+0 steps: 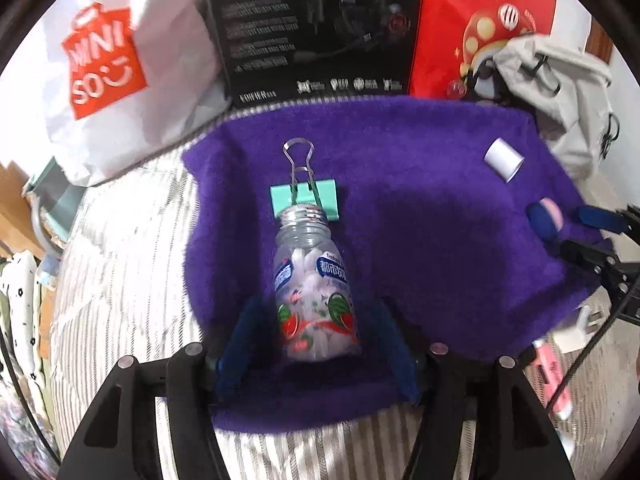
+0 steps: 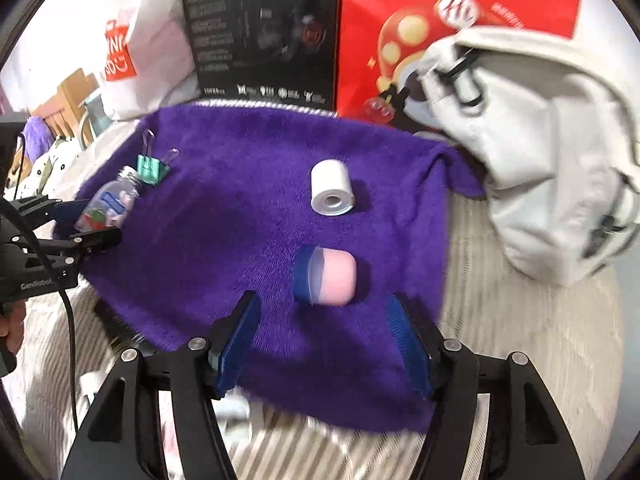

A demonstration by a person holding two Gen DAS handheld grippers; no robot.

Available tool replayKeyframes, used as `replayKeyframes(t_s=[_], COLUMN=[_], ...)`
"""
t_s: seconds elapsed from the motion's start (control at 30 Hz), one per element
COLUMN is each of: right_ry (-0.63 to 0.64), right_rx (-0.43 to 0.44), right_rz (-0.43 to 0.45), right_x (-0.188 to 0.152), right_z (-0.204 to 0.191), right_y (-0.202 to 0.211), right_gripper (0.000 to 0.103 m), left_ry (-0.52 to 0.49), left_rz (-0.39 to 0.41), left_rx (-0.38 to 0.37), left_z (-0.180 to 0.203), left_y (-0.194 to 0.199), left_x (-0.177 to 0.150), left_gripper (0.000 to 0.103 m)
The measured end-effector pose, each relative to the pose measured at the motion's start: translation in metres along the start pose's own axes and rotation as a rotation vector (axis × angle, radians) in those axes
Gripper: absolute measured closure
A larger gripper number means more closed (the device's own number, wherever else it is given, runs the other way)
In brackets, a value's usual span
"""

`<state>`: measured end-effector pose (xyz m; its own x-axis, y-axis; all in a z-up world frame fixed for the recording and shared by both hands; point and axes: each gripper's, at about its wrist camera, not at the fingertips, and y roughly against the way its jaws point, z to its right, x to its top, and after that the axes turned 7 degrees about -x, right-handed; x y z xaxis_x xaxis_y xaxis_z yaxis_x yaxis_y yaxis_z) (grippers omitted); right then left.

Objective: Organize rigid objects
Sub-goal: 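Set the candy bottle by the clip with the left tool while the right tool sets the container down, then grasp the blue-and-white cylinder bottle lying on the mattress with the left tool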

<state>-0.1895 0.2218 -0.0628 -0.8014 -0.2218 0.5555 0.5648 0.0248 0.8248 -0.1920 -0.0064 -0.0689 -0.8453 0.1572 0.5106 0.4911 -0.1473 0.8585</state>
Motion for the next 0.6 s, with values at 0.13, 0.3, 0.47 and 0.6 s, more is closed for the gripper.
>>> replayKeyframes(t_s=[0.13,0.3,0.47,0.6], right_ry=[-0.027,-0.096,-0.198,-0.204], right_rx=[-0.016,-0.012,0.044,0.046], right_rz=[0.058,0.077,0.038,0.018], right_x=[-0.017,-0.049,-0.090,-0.109], right_z=[0.006,0.013,0.021,0.016], right_y=[0.036,0.068,0.085,0.091], right_gripper=[0.014,0.014,0.014,0.014], left_ry=[0.013,0.121,0.144,0.161], left_rz=[0.041,0.049,0.041,-0.016], left_rx=[-0.022,-0.144,-0.218,-0.250], left_z=[0.001,0.004,0.033,0.059], left_y=[0.028,0.055,0.064,0.047], left_x=[-0.011,-0.036,-0.062,-0.071], left_gripper=[0.022,0.022,0.022,0.022])
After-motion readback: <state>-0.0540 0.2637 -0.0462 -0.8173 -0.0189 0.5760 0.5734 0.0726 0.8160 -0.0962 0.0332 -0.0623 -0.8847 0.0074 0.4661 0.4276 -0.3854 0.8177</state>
